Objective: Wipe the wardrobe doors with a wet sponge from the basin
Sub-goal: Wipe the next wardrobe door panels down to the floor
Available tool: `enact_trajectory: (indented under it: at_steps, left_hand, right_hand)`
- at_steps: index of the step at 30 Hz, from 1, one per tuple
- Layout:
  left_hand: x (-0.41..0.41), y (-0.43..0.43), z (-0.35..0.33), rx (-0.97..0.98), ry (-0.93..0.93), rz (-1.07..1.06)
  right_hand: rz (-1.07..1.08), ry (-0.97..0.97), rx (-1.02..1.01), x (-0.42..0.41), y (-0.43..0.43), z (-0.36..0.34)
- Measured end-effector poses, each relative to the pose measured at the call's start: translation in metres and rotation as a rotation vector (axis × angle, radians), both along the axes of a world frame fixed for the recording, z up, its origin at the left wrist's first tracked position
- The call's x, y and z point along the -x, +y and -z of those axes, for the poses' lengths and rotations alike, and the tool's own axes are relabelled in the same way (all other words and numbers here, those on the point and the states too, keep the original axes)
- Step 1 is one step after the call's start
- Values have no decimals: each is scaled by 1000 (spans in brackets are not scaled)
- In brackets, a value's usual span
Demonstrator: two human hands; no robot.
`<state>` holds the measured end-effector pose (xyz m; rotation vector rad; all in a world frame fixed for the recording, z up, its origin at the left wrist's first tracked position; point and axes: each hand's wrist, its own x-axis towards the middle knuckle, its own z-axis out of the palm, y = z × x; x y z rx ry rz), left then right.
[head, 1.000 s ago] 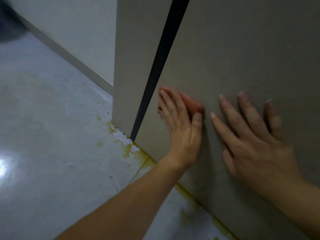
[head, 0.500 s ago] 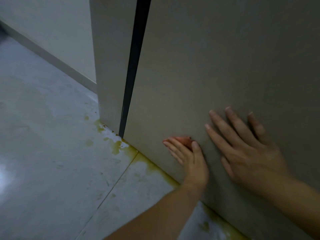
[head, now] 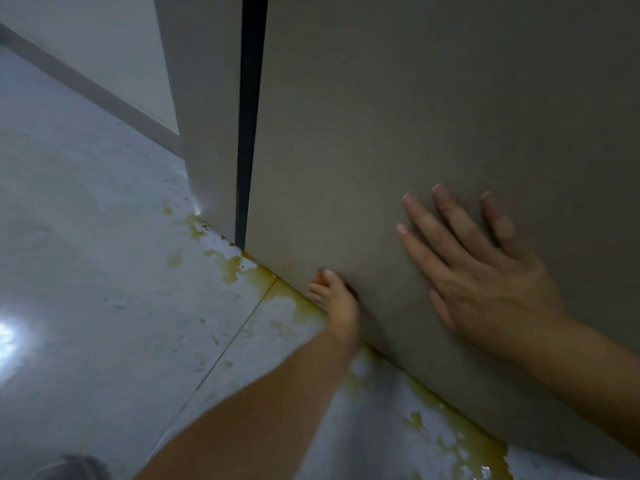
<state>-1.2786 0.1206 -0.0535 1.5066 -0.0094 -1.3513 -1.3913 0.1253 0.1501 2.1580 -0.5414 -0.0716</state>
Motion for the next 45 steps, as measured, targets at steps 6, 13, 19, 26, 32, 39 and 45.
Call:
enact_trajectory:
  at_steps: [6,13,19,26,32,39,45]
  left_hand:
    - [40,10,33,84,150,-55]
    - [38,-13,97,170,354,-186]
    - [-1,-4,-87,321,-262,-182]
    - [-31,-2,-192,947,-1453,63]
    - [4,10,-171,1043,-2023,403]
    - [-37,-5,-191,1060,-2189,320]
    - [14,7,-201,1071,-2174,422]
  right_hand:
    - [-14,22,-26,3,-2,-3]
    - [-39,60,3,2,-3,-2]
    - [0,18,-58,5,7,-19]
    - [165,-188,23,76,39,-58]
    - [262,-245,13,103,56,-45]
    - [308,-316,-2,128,64,-35]
    - [370,-445,-12,156,82,-15]
